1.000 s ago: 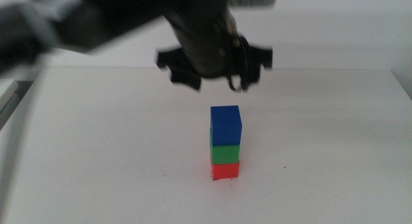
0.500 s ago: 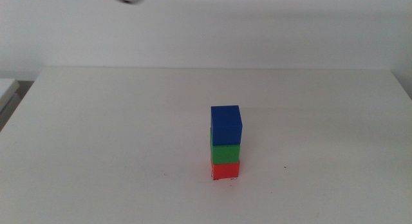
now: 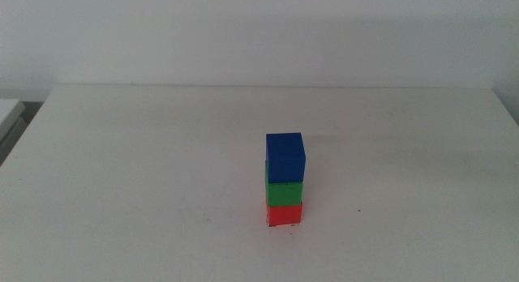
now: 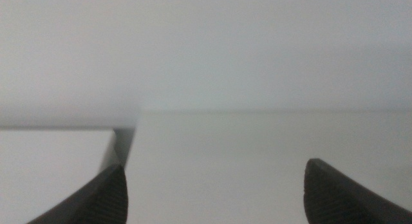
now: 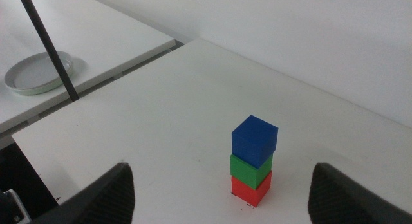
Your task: Stack red cubes first, then green, then blue cubes in a specific spot.
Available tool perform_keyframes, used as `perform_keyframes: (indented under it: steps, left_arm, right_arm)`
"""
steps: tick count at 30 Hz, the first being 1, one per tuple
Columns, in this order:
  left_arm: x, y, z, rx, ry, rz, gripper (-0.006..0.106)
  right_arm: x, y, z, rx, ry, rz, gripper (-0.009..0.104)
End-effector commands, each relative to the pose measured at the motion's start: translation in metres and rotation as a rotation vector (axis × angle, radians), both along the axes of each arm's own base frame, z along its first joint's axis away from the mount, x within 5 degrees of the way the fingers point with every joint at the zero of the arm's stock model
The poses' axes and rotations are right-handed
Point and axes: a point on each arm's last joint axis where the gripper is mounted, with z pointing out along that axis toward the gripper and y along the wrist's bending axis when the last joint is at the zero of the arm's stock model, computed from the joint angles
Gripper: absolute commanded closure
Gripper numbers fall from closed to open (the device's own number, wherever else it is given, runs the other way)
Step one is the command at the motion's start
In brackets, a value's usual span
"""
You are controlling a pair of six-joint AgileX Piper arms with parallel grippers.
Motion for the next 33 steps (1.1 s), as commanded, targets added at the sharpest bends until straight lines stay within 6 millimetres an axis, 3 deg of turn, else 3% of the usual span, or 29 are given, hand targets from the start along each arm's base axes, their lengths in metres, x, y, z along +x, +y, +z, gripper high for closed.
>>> perform_keyframes:
  steps: [1,5,8,21,29,33]
  left_arm:
    - [-0.004,0.001,-0.021,-0.005,-0.109,0.009,0.007]
    - [-0.021,0.002,-0.054,-0.098,-0.158,0.045,0.007]
    - [-0.032,0.000,-0.068,-0.126,-0.162,0.042,0.007]
    - [-0.070,-0.003,-0.060,-0.137,-0.337,0.025,0.007]
    - [-0.074,-0.003,-0.060,-0.136,-0.354,0.024,0.007]
    - [-0.068,-0.002,-0.069,-0.122,-0.370,0.033,0.007]
  right_arm:
    - [-0.001,-0.001,0.000,0.001,-0.013,0.003,0.002]
    - [-0.001,-0.001,0.000,0.001,-0.013,0.003,0.002]
    - [-0.001,-0.001,0.000,0.001,-0.013,0.003,0.002]
    - [-0.001,-0.001,0.000,0.001,-0.013,0.003,0.002]
    - [-0.001,-0.001,0.000,0.001,-0.013,0.003,0.002]
    - [0.000,0.006,-0.029,0.105,-0.016,0.032,0.002]
